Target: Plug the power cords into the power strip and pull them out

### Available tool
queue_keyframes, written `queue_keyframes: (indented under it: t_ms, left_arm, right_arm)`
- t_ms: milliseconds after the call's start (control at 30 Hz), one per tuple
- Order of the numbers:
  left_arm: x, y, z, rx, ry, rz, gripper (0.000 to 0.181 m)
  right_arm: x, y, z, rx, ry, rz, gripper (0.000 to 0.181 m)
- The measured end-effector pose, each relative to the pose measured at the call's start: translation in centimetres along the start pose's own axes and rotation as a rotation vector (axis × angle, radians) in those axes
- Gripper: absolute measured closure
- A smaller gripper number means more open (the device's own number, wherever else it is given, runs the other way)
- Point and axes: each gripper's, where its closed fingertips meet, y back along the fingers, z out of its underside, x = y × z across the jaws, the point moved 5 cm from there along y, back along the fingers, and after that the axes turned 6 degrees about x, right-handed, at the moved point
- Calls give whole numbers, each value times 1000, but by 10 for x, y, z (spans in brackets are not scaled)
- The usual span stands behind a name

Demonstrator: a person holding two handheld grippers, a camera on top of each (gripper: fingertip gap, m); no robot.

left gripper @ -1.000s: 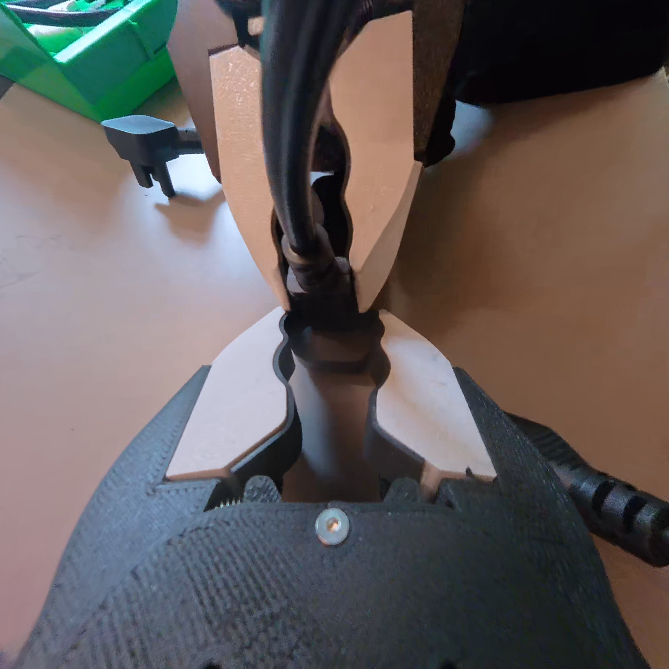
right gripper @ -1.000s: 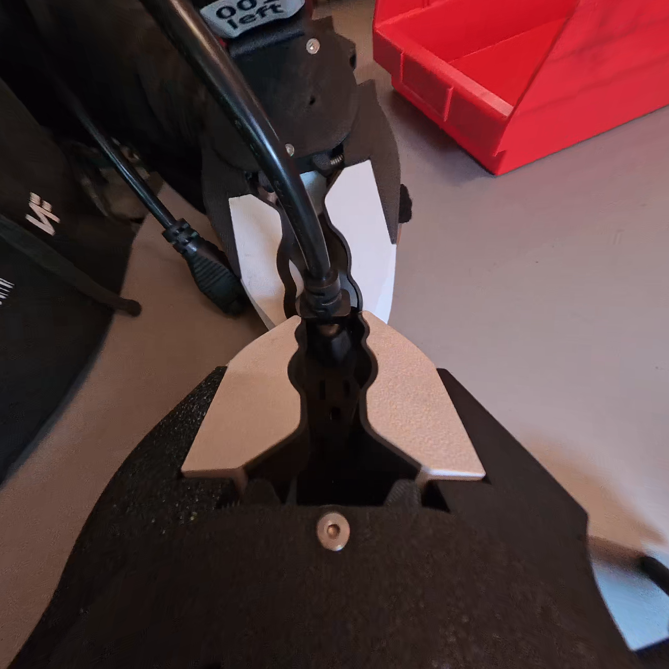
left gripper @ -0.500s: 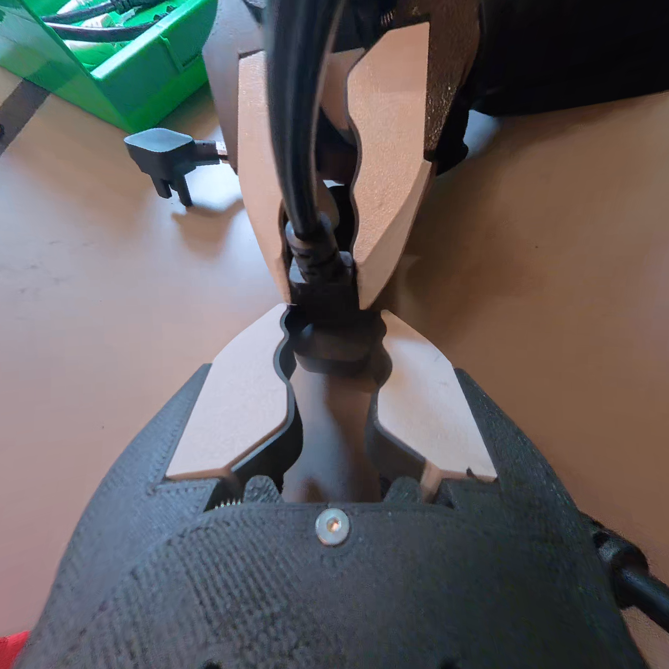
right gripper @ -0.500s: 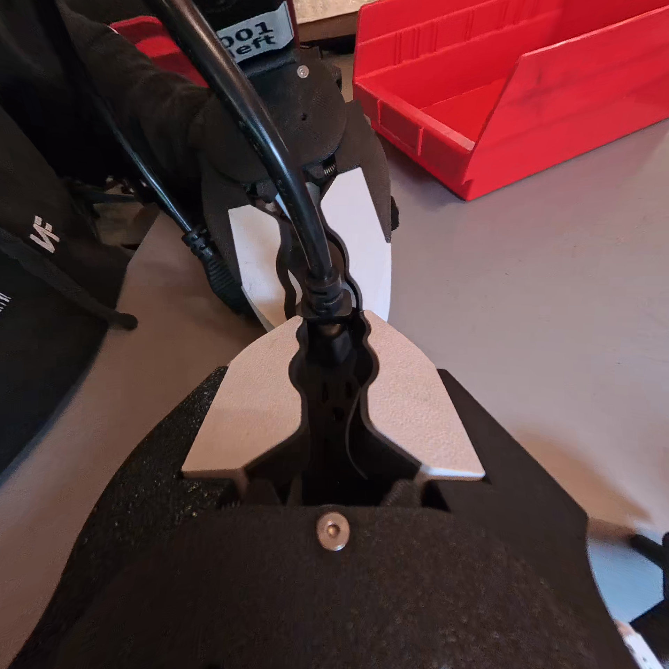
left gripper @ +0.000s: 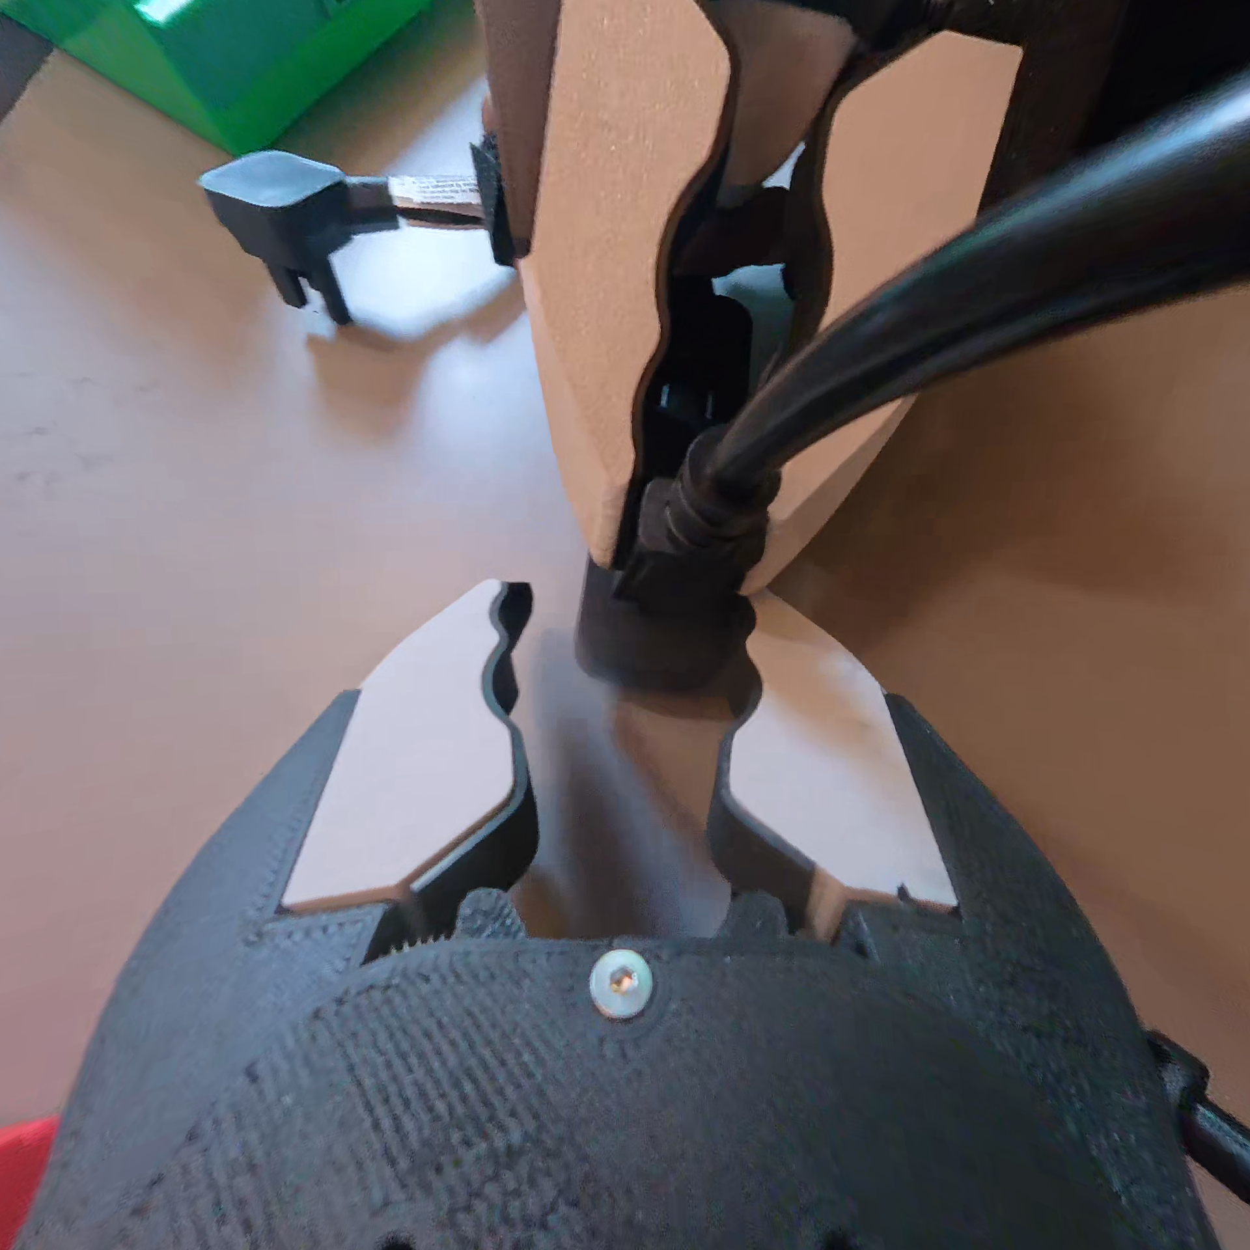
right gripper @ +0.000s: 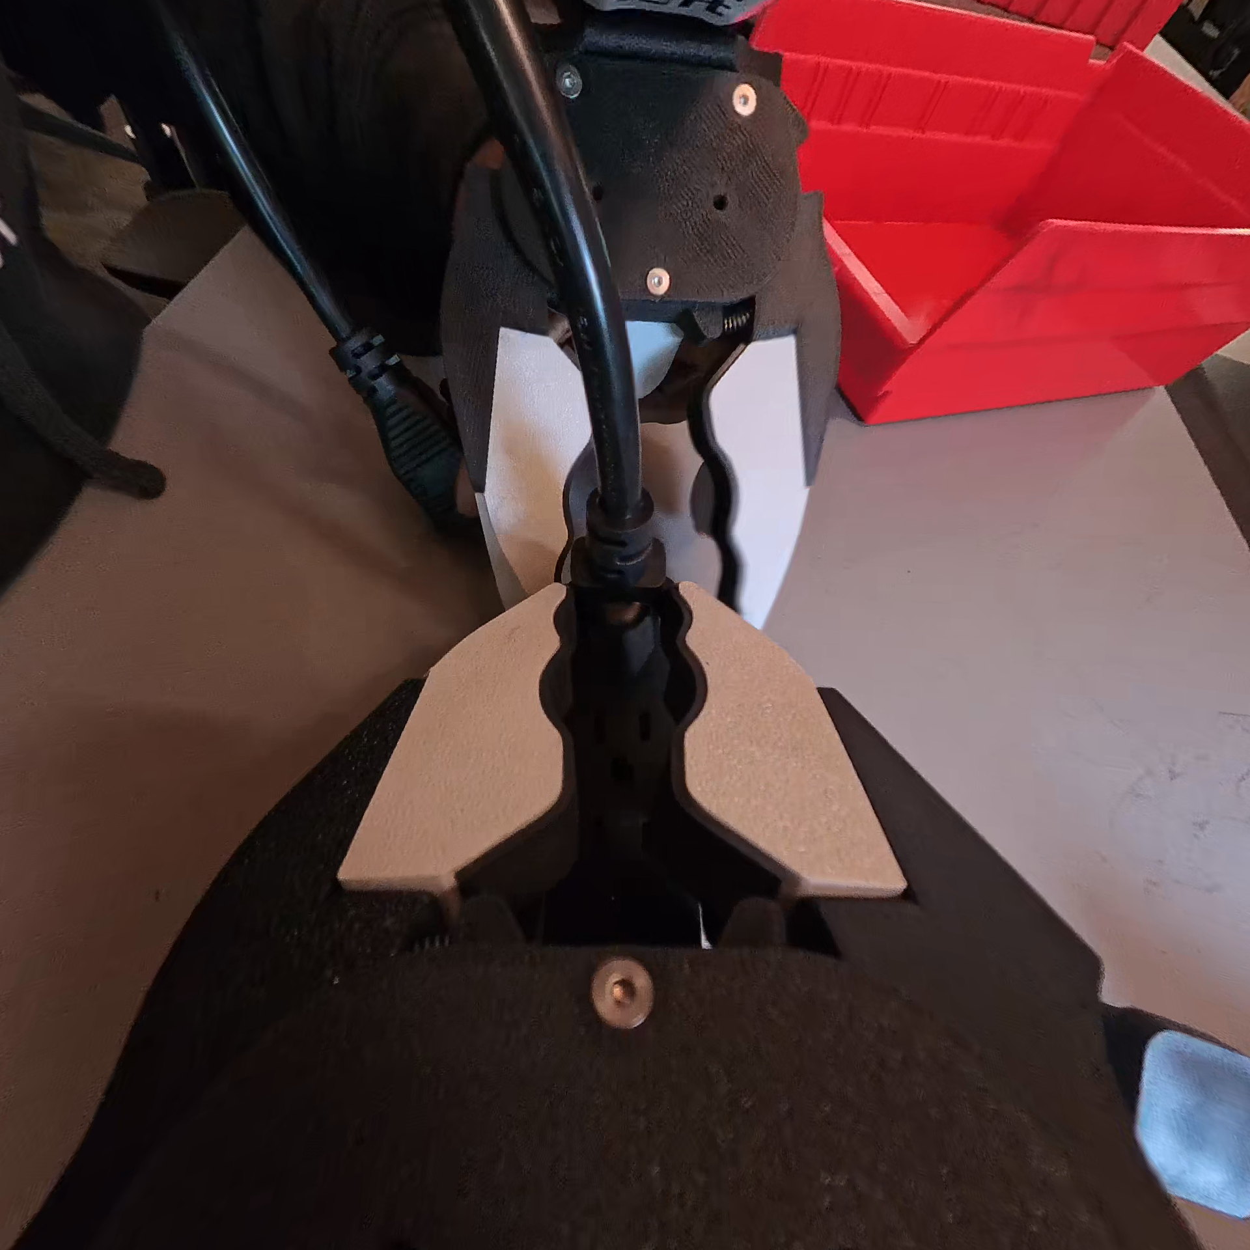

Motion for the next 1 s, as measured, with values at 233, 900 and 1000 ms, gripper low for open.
queue_keyframes:
  t_ms: [233,900,1000]
  left_arm:
    - [11,-3,-1,24,6,58,135]
    - [6,-9,0,67,-69,37,135]
    - [5,-9,-1,73,-72,44,135]
  right_arm:
    - [4,5,1,60,-192,-73,158]
    - [5,8,1,118,-276,-12,161]
    - [-1,7,-4,75,-127,48,161]
